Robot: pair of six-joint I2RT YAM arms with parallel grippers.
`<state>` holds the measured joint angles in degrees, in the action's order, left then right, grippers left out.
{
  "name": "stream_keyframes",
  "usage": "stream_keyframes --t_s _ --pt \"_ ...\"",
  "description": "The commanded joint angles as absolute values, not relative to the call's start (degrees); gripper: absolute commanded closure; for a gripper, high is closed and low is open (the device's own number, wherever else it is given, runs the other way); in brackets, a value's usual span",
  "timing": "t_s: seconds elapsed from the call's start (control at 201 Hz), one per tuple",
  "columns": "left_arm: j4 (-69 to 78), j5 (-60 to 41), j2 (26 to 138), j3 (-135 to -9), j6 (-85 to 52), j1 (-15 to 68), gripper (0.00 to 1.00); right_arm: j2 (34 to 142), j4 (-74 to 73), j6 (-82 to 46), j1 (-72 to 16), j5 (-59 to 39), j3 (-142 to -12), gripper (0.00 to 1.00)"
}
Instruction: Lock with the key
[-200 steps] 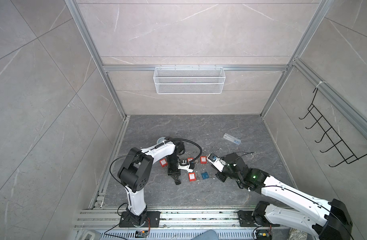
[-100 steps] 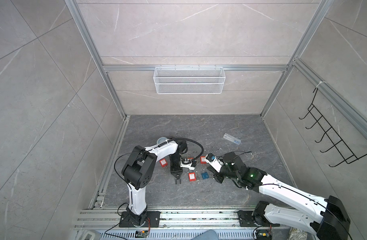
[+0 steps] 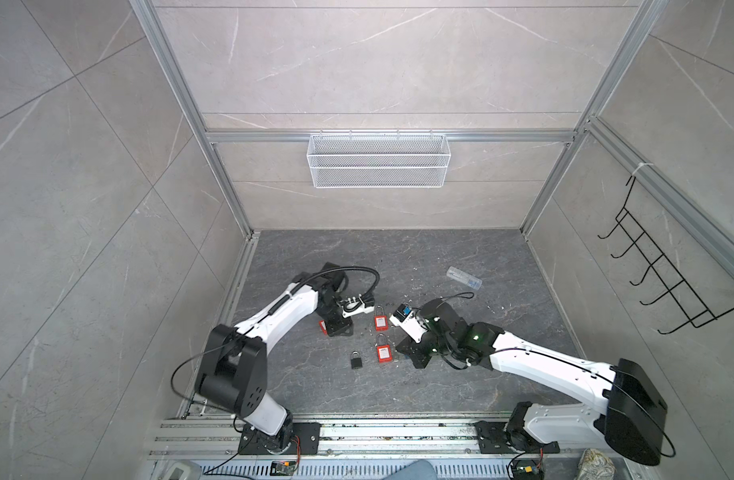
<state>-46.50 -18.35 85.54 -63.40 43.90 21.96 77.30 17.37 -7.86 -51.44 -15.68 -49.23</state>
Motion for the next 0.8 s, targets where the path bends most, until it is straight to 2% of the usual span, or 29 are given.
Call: stream_keyframes --t_s 0.0,0.095,0.134,0.269,0.428,0.622,0.792 --pt "-35.5 -22.7 78.5 -58.8 36.2 18.0 0.58 83.3 19.5 -14.6 -54.8 -13.7 -53.1 1.0" --pt "-27.5 -21.7 73.6 -54.3 29.7 15.2 0.52 89.0 18.8 -16.8 -56.9 -11.1 -56.4 1.0" --pt "-24.6 -21.3 71.9 -52.7 26.4 13.8 0.52 91.0 18.6 -17.4 -57.3 -9.8 -57.4 1.0" --pt "-22.0 -24.9 70.3 -51.0 17.3 9.1 0.84 97.7 18.0 -17.7 -57.8 -8.8 -60.3 1.0" --pt "-23.1 -25.0 72.3 -51.9 12.3 7.4 1.0 103.7 19.2 -17.9 -58.1 -7.6 -64.4 1.0" --pt "-22.4 -27.9 73.4 -50.6 9.8 6.4 1.0 108.2 19.2 -18.7 -58.5 -8.9 -66.7 1.0" --pt "-24.0 -23.7 74.3 -50.6 6.6 6.3 1.0 107.5 19.2 -19.2 -58.8 -5.9 -66.4 0.9"
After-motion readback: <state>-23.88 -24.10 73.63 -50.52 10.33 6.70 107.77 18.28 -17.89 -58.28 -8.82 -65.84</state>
